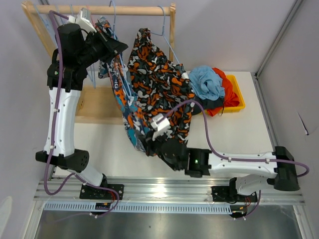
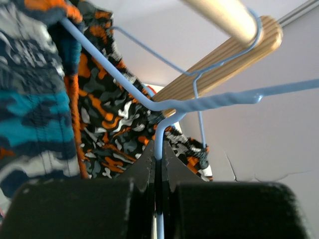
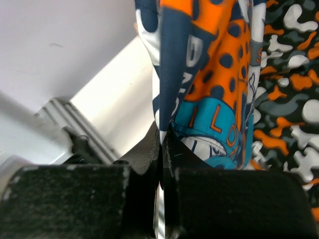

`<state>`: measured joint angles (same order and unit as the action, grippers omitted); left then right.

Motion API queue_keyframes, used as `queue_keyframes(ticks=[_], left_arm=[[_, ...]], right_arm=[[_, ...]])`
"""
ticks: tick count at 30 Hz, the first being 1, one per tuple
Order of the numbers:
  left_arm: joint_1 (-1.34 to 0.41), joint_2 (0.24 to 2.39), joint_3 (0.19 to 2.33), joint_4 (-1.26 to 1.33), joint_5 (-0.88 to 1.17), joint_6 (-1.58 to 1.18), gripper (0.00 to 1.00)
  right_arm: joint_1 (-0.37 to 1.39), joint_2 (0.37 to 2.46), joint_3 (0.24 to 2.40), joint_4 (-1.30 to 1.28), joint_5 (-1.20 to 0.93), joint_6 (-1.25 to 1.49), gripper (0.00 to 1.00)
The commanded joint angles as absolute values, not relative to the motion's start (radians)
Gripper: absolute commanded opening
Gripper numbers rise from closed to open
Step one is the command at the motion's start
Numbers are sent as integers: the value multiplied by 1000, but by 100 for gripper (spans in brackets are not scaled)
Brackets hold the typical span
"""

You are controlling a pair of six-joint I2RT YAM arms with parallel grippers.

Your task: Remove the shorts from the hanger

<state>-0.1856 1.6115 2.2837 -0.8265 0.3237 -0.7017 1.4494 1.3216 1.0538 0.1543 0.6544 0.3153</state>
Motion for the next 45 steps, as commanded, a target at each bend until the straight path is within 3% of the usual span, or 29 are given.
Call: queue_keyframes(ticks=[1,7,12,18,26,41,45], left_arm=[[-173,1490,2146,-615,368,-733,0],[-221,1293,1948,-594,406,-853,0],[-222,1108,1752,-505,434,-975,0],[-222,951,1454,-419,497,-1193,0],[-229,920,1145,-182,624,-1371,0],[-262,890,1256,-184,745,-1607,0],[-320,798,1238,-198,645,-1733,0]], right_arm=[[1318,1399,1166,181,507,232,0],[1094,1583,1357,218,339,180,0],[1013,1706,1474,221,307,173,0],[968,1691,1457,242,302,183,0],[963,1617,1434,268,318,176,0],[973,1545,1298,311,347,193,0],[973,1562,1266,336,356,201,0]])
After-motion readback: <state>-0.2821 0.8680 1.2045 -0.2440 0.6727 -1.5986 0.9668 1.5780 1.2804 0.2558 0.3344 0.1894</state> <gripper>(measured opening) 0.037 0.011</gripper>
